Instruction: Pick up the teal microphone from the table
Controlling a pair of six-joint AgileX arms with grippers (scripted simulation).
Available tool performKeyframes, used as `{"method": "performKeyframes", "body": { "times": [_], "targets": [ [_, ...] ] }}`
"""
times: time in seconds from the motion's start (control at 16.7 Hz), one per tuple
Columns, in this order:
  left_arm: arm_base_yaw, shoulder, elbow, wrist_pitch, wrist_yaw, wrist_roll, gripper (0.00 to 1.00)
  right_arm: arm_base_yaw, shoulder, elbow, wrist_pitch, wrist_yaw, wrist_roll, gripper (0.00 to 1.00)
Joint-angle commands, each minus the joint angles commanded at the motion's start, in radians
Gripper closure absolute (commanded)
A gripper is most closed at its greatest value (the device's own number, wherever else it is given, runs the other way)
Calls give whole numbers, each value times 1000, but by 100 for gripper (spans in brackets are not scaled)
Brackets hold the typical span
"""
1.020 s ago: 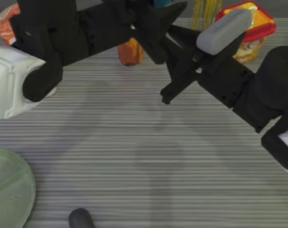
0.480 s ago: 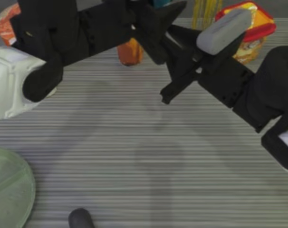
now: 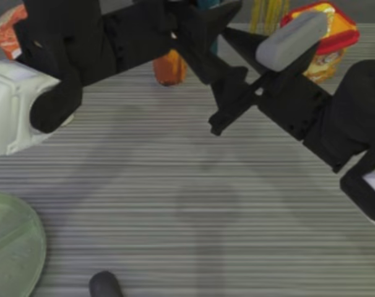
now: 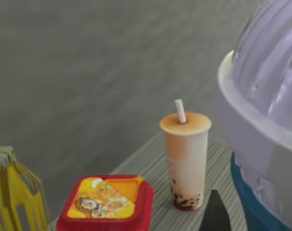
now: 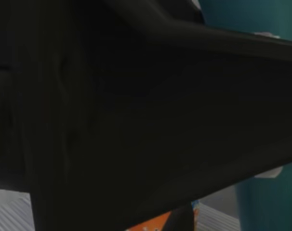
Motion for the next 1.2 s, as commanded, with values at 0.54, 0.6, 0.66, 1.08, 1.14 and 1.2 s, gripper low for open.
{"method": "performKeyframes", "body": {
  "times": [0.54,0.6,0.66,1.08,1.14,1.2],
  "targets": [
    [0,0,0,0,0,0,100,0,0,0,0,0,0,0],
    [0,0,0,0,0,0,100,0,0,0,0,0,0,0],
    [0,0,0,0,0,0,100,0,0,0,0,0,0,0],
    [91,-50,-38,-7,75,0,100,-25,-137,-159,11,-21,0,0],
    [115,-62,-48,-9,96,1,100,-29,-173,-201,14,-29,1,0],
    [135,-72,-58,-10,114,4,100,-32,-204,-234,18,-35,2,0]
  ]
}}
